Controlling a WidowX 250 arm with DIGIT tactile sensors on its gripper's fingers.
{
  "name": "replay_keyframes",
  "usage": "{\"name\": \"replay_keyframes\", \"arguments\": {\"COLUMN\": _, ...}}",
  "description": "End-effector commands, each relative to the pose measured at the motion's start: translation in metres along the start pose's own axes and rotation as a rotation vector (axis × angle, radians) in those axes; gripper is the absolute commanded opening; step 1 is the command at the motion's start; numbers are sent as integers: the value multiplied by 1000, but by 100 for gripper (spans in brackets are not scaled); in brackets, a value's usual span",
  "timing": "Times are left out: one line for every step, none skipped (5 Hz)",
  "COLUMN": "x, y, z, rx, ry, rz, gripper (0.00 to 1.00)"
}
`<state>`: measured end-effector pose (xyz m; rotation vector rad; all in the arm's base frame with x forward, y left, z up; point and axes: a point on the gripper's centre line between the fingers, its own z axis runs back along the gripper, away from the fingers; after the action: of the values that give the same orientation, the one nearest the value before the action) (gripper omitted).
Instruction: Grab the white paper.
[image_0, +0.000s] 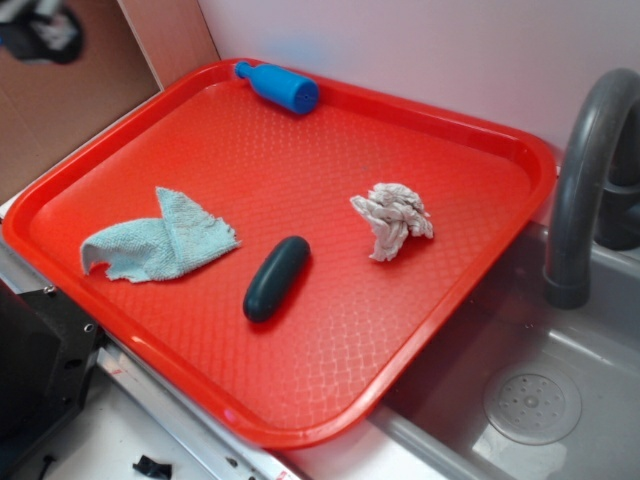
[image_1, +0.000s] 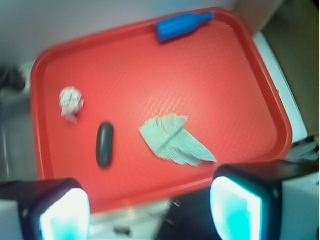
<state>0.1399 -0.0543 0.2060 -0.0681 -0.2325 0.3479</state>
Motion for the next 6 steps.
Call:
{"name": "replay_keyframes", "arguments": {"x": 25, "y": -58, "z": -57, "rx": -105, "ry": 25, "rz": 31, "gripper": 100}}
{"name": "replay_keyframes", "arguments": {"x": 36, "y": -85, "z": -94, "rx": -84, "ry": 39, "rz": 7, "gripper": 100}}
{"name": "replay_keyframes", "arguments": {"x": 43, "y": -99, "z": -121, "rx": -88, "ry": 72, "rz": 8, "gripper": 100}}
{"name": "replay_keyframes", "arguments": {"x": 47, "y": -107, "z": -148, "rx": -69, "ry": 105, "rz": -12, "gripper": 100}}
{"name": "replay_keyframes", "arguments": {"x": 55, "y": -114, "z": -172, "rx": -66, "ry": 123, "rz": -16, "gripper": 100}}
{"name": "replay_keyframes", "arguments": {"x": 60, "y": -117, "z": -189, "rx": -32, "ry": 135, "rz": -9, "gripper": 100}}
